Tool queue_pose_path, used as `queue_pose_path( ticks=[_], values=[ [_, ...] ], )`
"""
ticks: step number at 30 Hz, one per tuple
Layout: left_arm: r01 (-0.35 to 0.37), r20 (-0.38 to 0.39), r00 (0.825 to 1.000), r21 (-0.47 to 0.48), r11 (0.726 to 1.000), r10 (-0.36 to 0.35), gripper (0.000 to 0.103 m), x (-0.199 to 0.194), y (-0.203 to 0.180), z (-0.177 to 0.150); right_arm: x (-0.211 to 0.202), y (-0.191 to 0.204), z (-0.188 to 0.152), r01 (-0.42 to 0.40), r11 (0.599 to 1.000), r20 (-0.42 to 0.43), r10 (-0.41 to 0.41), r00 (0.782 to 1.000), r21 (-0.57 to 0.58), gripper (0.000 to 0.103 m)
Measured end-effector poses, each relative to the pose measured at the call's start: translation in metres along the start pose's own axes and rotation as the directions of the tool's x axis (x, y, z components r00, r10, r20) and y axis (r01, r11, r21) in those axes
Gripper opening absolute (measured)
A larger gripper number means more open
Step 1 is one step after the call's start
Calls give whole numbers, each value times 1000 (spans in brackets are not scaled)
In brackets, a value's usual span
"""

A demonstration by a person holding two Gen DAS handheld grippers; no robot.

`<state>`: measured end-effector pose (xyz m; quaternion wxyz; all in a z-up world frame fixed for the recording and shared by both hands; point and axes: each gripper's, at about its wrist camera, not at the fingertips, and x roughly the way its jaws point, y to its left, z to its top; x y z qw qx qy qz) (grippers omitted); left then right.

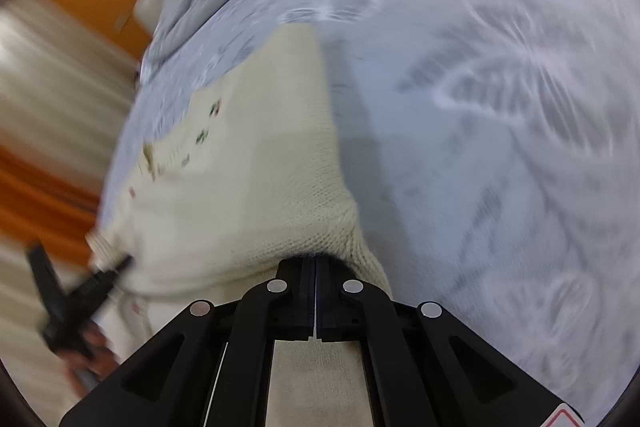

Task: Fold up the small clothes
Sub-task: 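Lay the sleeve on the cardigan front and open the right tool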

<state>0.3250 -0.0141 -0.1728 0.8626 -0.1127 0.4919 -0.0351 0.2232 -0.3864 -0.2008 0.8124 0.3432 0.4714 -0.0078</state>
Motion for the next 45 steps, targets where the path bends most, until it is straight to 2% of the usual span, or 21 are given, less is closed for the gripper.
queue_pose_path(
  ticks=[3,6,10,14,17,19,20,22,25,26,27,29,30,32,34,36,38,39,41,43,45],
  values=[
    [-42,36,999,62,997,40,17,-1,-9,-5,-5,10,-7,32,999,6,-32,999,-29,0],
    [-8,69,998,23,1000,7,17,-15,-3,-4,-23,46,-24,85,981,46,-78,996,-177,4],
    [-18,125,992,30,999,14,21,-43,-1,-1,-44,98,-38,48,927,137,3,991,-371,4],
    [-105,121,988,85,991,94,27,-33,-11,12,-7,139,-21,-2,893,57,31,998,-449,4],
    [-133,40,991,60,989,131,27,-2,0,15,42,149,-6,0,886,-14,-7,1000,-464,3],
    [-98,38,995,49,994,96,29,4,9,14,72,140,4,84,878,-17,-104,994,-471,0],
    [-88,43,995,56,995,86,29,3,10,13,76,131,14,43,895,-17,-56,998,-443,0],
    [-64,44,997,74,995,61,31,2,13,12,69,127,25,59,921,-8,-67,998,-386,0],
    [-42,50,998,73,996,39,34,3,18,10,47,131,29,127,905,99,-95,991,-406,0],
    [-38,54,998,69,997,34,34,4,19,11,57,117,35,222,895,98,-199,975,-388,0],
    [-36,55,998,69,997,32,34,4,19,10,65,106,40,239,897,76,-227,971,-372,0],
    [-43,56,998,80,996,38,35,4,18,11,58,95,47,178,927,59,-168,984,-329,0],
    [-46,57,997,86,995,41,35,4,18,11,45,99,48,215,925,97,-194,976,-314,0],
    [-44,66,997,88,995,39,36,5,19,9,27,104,49,208,922,161,-162,974,-327,0],
    [-46,90,995,95,994,38,37,5,19,5,47,93,57,310,886,146,-276,950,-345,0],
    [-54,110,993,103,993,42,39,4,17,2,56,77,66,293,895,125,-267,956,-335,0],
    [-30,122,992,46,998,24,39,-10,26,1,42,81,71,329,896,132,-303,944,-298,0],
    [-4,138,990,10,1000,3,38,-19,33,1,30,91,66,350,887,154,-316,936,-302,6],
    [57,192,980,-59,997,-45,45,-47,60,1,0,111,43,319,867,187,-266,946,-381,9],
    [36,226,974,-119,992,-8,66,-71,98,3,-24,121,10,284,847,186,-223,957,-448,15],
    [-17,238,969,-205,979,67,74,-86,147,7,-46,124,-37,247,827,162,-190,968,-506,27]
  ],
)
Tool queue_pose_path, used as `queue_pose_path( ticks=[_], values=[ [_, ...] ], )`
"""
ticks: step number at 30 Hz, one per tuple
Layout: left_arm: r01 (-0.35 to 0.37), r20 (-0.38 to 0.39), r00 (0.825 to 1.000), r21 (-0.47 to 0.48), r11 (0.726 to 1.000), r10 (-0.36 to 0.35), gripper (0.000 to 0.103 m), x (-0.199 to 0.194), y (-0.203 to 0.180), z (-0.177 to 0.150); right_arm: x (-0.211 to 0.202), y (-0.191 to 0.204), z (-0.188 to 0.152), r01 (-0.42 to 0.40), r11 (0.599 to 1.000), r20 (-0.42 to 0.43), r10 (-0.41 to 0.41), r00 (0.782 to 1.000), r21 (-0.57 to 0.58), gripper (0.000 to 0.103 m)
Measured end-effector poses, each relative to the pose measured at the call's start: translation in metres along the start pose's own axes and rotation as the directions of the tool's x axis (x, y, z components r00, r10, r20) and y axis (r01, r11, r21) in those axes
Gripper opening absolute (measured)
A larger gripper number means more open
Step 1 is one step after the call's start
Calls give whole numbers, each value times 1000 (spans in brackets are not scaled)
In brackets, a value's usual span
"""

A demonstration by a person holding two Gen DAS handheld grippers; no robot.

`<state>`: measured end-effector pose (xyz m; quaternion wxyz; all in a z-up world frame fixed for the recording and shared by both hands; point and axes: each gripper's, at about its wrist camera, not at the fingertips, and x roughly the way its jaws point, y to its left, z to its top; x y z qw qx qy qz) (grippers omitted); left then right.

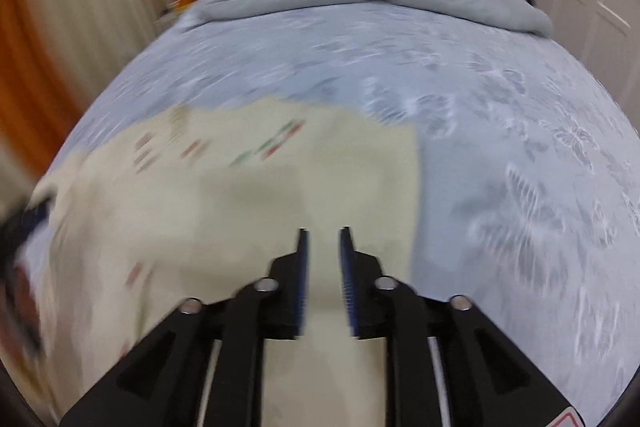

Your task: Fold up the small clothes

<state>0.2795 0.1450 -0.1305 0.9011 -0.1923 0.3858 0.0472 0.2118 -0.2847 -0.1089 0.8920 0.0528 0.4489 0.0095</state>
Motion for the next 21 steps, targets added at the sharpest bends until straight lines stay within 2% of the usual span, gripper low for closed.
queue_pose_path(
  ticks=[3,5,6,8,9,11,12,13,14,15,16,18,19,20,21],
  values=[
    [-131,-8,991,-135,982,131,80,-1,71,25,-15,32,-49,-58,998,-29,57,998,-23,31],
    [-202,-39,979,-273,940,200,80,6,131,43,-12,53,-83,-89,995,-35,88,996,-36,32],
    [-233,-53,972,-315,920,228,79,10,149,49,-8,61,-92,-89,995,-35,87,996,-53,32],
    [-302,-97,953,-414,859,288,79,22,193,63,6,75,-102,-69,994,-60,64,996,-86,32],
    [-320,-116,946,-451,833,301,77,27,208,67,12,81,-105,-80,993,-77,73,994,-87,33],
    [-310,-116,949,-518,797,294,73,34,227,75,17,83,-105,-102,992,-70,98,993,-70,39],
    [-324,-108,943,-523,789,316,60,35,227,80,19,81,-103,-121,991,-63,118,991,-50,43],
    [-343,-118,937,-493,799,330,24,41,224,87,22,77,-101,-143,989,-60,141,988,-27,44],
    [-339,-131,940,-472,814,316,9,46,221,91,24,74,-99,-162,987,-52,161,986,-1,44],
    [-356,-145,934,-450,819,326,9,48,214,97,25,71,-98,-176,984,-46,177,983,15,44],
    [-360,-99,930,-427,829,353,9,39,200,104,26,68,-96,-188,982,-40,189,981,30,44],
    [-303,17,944,-352,886,330,8,17,165,122,27,65,-91,-208,977,-39,210,977,52,44],
    [-262,76,953,-284,922,294,8,4,132,127,27,64,-88,-209,976,-34,211,977,58,44],
    [-198,129,965,-208,958,228,8,-12,95,128,27,62,-85,-209,976,-26,210,977,63,44],
    [-154,159,971,-153,976,178,8,-23,69,127,25,62,-83,-208,976,-20,209,978,66,45]
  ],
)
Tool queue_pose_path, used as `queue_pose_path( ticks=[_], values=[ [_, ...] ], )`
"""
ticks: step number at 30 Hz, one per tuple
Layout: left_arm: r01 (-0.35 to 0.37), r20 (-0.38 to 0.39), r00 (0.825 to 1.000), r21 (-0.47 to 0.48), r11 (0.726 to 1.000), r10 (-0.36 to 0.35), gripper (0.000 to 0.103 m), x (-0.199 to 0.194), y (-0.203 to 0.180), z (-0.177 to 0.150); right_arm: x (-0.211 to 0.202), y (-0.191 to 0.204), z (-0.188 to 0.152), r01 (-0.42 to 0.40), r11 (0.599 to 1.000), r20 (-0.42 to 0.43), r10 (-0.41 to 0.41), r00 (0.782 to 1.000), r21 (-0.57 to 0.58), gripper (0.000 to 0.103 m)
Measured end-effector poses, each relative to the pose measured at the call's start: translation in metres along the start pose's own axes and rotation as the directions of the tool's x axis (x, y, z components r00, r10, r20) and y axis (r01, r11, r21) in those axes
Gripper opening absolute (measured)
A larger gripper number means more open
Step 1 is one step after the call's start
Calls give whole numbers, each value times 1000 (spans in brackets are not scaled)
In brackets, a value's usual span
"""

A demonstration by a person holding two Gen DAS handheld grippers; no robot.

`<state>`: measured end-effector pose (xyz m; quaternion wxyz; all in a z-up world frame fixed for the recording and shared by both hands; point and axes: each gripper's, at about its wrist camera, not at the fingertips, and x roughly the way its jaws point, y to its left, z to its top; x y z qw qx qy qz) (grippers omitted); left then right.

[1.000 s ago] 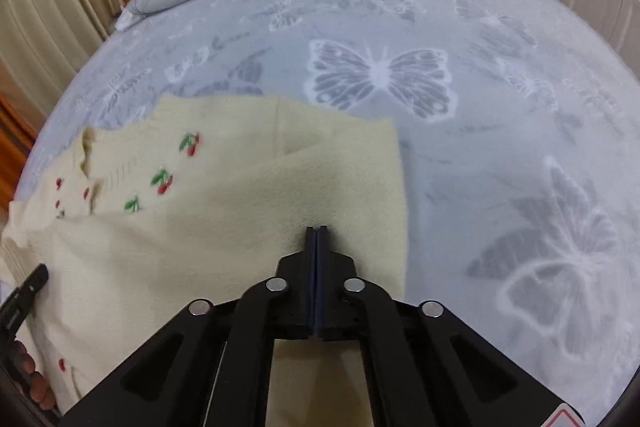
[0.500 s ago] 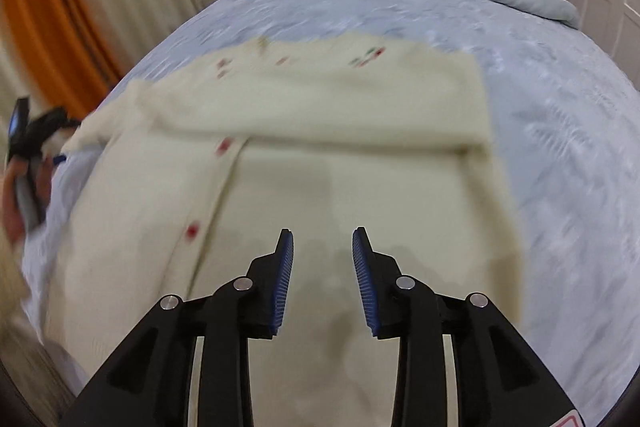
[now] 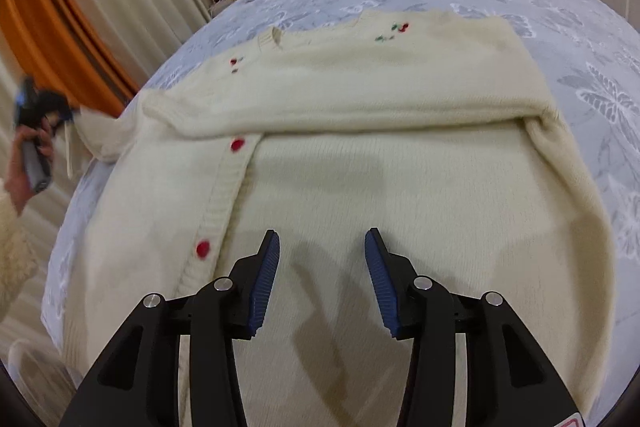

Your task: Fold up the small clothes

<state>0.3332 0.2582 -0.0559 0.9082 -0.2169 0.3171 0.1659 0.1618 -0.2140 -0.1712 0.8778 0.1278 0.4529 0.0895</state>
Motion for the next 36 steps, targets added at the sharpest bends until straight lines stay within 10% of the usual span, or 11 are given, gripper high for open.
queue_pose_path(
  ticks=[5,8,11,17,19,22,32,34,36],
  values=[
    [344,-92,939,280,896,-332,10,-77,-153,-76,-11,-14,13,6,999,33,-7,999,39,45],
    [412,-247,905,306,858,-346,12,-66,-193,-140,-15,-26,21,15,997,41,-18,999,69,45],
    [394,-398,876,263,881,-273,12,-29,-194,-203,-18,-31,26,26,997,46,-29,999,69,45],
    [384,-417,874,282,879,-248,22,-27,-166,-226,-19,-28,34,-7,999,39,6,999,32,50],
    [417,-426,858,246,875,-289,50,-38,-155,-218,-17,-22,34,-27,1000,32,27,999,4,52],
    [386,-380,880,218,896,-286,88,-69,-122,-215,-19,-2,33,33,997,41,-30,999,-67,53],
    [260,-415,878,-10,966,-240,86,-24,-27,-186,48,181,73,55,861,50,-34,998,-505,64],
    [200,-410,897,47,979,-163,71,-13,-29,-180,74,193,79,72,853,13,-77,997,-517,60],
    [207,-413,898,89,974,-152,71,-9,-35,-176,101,191,85,89,861,-45,-128,991,-501,22]
  ],
)
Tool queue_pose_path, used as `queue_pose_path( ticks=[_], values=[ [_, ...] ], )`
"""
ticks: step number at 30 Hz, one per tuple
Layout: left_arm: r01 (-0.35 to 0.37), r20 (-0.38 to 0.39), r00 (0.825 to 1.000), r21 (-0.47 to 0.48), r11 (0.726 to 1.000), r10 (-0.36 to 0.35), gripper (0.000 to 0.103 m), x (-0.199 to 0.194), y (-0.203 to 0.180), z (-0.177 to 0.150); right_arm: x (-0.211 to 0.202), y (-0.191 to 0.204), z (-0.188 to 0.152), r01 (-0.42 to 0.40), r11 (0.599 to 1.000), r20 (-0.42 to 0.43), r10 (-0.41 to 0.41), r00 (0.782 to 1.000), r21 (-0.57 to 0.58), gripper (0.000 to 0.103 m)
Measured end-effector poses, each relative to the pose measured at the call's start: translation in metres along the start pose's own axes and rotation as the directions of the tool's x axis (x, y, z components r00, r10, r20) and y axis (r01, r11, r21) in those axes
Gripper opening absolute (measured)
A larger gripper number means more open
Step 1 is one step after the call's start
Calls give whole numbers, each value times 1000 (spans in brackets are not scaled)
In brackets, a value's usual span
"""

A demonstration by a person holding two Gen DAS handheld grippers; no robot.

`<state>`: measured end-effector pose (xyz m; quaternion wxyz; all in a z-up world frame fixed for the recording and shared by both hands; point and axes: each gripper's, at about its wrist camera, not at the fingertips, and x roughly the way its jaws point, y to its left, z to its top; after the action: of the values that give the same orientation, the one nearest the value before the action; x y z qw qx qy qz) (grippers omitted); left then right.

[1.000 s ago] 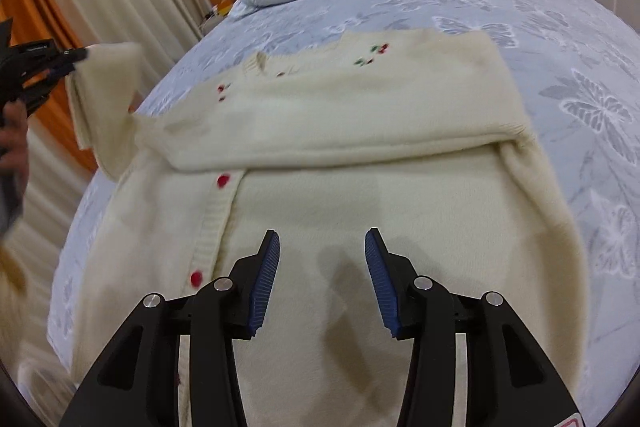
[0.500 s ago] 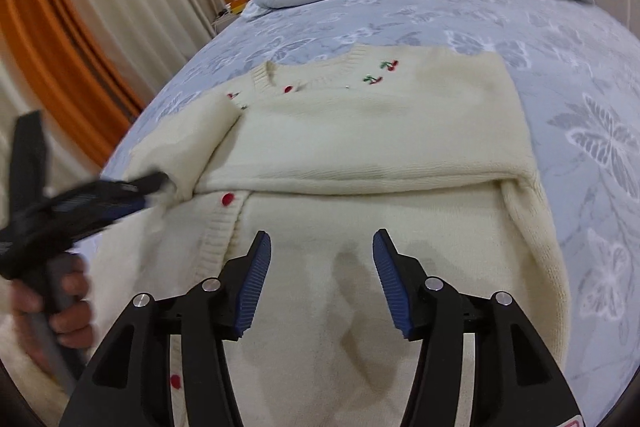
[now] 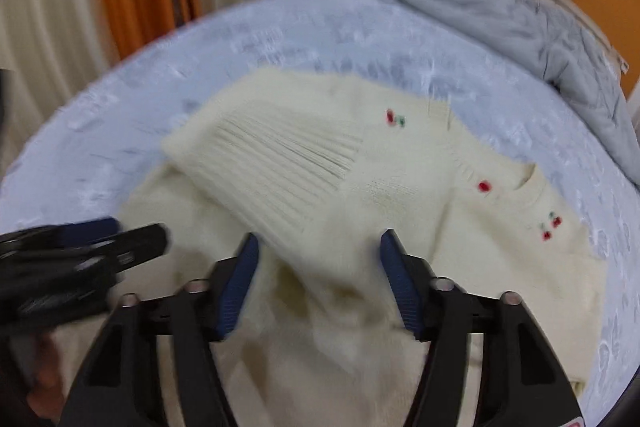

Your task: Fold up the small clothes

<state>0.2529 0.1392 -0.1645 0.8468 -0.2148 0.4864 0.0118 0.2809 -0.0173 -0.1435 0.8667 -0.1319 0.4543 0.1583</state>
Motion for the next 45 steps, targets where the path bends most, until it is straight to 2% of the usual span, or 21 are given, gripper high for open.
queue_pose_path(
  ticks=[1,4,7,8,10,11,13,17,21,22,23,24,26,29,31,32,34,35,38,42,45],
  values=[
    [-20,0,1000,21,1000,20,71,-1,-3,-1,5,-9,2,0,999,-21,0,1000,35,12],
    [-103,6,995,132,986,103,71,2,-17,-3,-26,-66,1,-95,946,79,74,994,310,11],
    [-129,3,992,136,982,130,75,5,-20,-4,-59,-155,-44,-169,764,210,45,977,623,15],
    [-127,2,992,128,984,127,77,5,-20,-4,-53,-176,-63,-167,712,195,43,980,682,25],
    [-125,1,992,118,985,125,81,7,-23,-2,-31,-200,-92,-45,674,40,23,999,737,30],
    [-125,5,992,118,985,125,81,7,-24,-1,-23,-207,-105,-42,653,9,54,998,756,30],
    [-105,23,994,116,988,103,81,7,-25,4,-25,-214,-120,-132,599,77,116,990,790,31],
    [-77,85,994,88,993,70,81,7,-19,24,-39,-222,-120,-225,553,196,111,974,802,73],
    [-92,85,993,60,994,86,75,25,-8,40,-4,-230,-104,-175,514,127,127,984,840,70],
    [-85,74,994,59,995,81,62,30,-6,43,2,-228,-100,-152,514,110,111,988,844,61],
    [-67,61,996,52,996,64,56,33,-3,44,5,-229,-90,-120,531,92,79,993,839,15],
    [-40,62,997,40,998,38,43,33,-1,44,2,-228,-80,-137,560,101,95,990,817,10],
    [-14,64,998,35,999,12,35,28,0,45,-24,-230,-73,-239,547,230,86,969,803,9],
    [-13,54,998,96,995,8,35,26,-6,44,-86,-231,-67,-311,626,388,15,922,715,8],
    [1,31,999,103,995,-5,35,29,-8,40,-80,-236,-77,-209,666,310,-34,950,716,8],
    [-5,31,1000,116,993,1,35,30,-11,38,-58,-242,-91,-128,662,211,-47,976,739,8],
    [-28,42,999,149,989,22,39,30,-18,34,-18,-250,-114,-64,622,81,2,997,780,8],
    [-42,48,998,157,987,35,39,30,-20,33,-12,-251,-125,-91,593,99,20,995,800,7],
    [-78,64,996,182,980,67,41,29,-25,30,-26,-250,-120,-120,581,143,7,990,805,7],
    [-72,56,996,148,986,65,64,24,-25,29,-46,-256,-127,-104,576,165,-54,985,811,7],
    [-62,25,998,171,983,58,68,28,-30,25,-53,-261,-134,-71,590,171,-115,979,804,9]
  ],
)
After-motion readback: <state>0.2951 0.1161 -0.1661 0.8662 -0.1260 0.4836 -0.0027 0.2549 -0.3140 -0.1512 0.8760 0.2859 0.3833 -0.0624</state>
